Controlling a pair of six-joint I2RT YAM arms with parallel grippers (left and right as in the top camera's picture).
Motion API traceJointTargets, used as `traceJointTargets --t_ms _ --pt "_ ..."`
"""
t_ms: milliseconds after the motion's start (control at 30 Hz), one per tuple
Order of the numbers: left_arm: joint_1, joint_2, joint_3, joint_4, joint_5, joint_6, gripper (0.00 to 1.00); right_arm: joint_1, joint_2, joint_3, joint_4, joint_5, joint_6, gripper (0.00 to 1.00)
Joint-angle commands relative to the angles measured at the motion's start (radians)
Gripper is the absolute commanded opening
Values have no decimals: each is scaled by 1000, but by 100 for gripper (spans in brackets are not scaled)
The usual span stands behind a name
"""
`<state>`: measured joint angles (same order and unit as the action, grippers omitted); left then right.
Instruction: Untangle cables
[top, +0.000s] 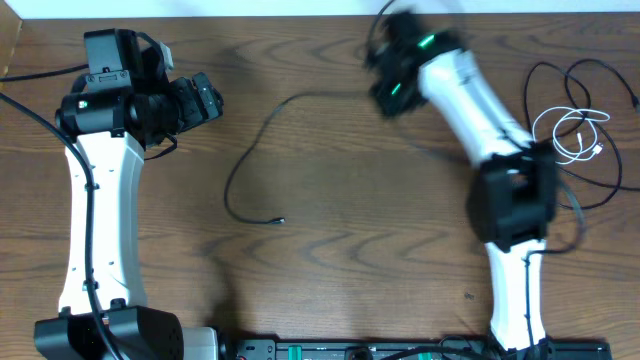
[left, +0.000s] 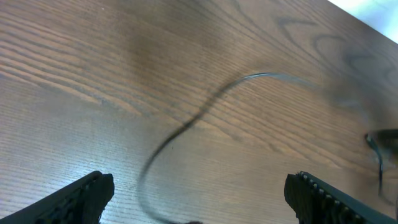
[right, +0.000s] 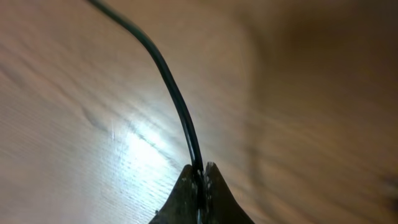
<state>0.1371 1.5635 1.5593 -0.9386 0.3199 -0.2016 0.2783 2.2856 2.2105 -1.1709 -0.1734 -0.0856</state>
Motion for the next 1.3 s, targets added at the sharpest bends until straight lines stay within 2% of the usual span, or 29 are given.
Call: traceJointTargets --t_ms 0,133,233,367,533,567,600,633,700,733,767,867,1000,1133,1267 --pt "2 2 1 -3 9 21 94 -172 -154 251 -80 -67 64 1" --pt "2 2 0 -3 9 20 94 -374 -189 420 -131 -73 93 1" --pt "2 2 0 -2 9 14 94 -587 -203 498 -126 -69 108 1" --pt "2 2 0 -2 9 5 94 -852 -186 500 -111 -74 153 1" --pt "1 2 0 3 9 5 94 -995 -110 455 -114 -85 142 1" --pt "1 2 0 4 9 1 94 -1003 -90 441 -112 -85 140 1" --pt "1 2 1 4 9 1 94 -1004 -58 420 -100 -92 132 15" --pt "1 2 0 4 9 1 94 -1003 -46 412 -95 -99 132 39" --pt "1 2 0 4 9 1 94 -993 -18 406 -97 -119 129 72" --pt "1 2 0 4 9 1 94 -986 -8 406 -103 -129 129 84" --pt "1 2 1 5 9 1 94 -977 -5 406 -108 -136 120 88" --pt "1 2 1 5 9 1 94 -948 -19 407 -116 -195 84 95" --pt "2 2 0 5 9 2 94 -885 -73 407 -179 -241 61 98" --pt "2 2 0 5 8 2 94 -795 -127 407 -271 -241 42 98" --pt "2 2 0 4 8 2 94 -643 -181 407 -365 -229 9 97"
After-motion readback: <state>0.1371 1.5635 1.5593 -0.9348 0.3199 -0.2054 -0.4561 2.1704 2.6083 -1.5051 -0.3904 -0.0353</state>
